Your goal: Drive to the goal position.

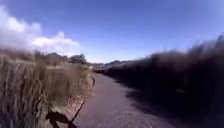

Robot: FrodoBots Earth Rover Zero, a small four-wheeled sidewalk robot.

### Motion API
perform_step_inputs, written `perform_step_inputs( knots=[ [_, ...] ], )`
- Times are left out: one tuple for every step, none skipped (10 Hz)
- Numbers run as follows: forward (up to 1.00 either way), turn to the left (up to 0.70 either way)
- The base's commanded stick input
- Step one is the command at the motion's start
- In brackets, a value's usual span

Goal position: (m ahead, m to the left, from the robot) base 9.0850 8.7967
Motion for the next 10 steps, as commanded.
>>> perform_step_inputs(
  knots=[
    [0.70,0.13],
    [0.70,0.13],
    [0.70,0.14],
    [0.70,0.14],
    [0.70,0.14],
    [0.70,0.14],
    [0.70,0.14],
    [0.70,0.14],
    [0.70,0.14],
    [0.70,0.04]
  ],
)
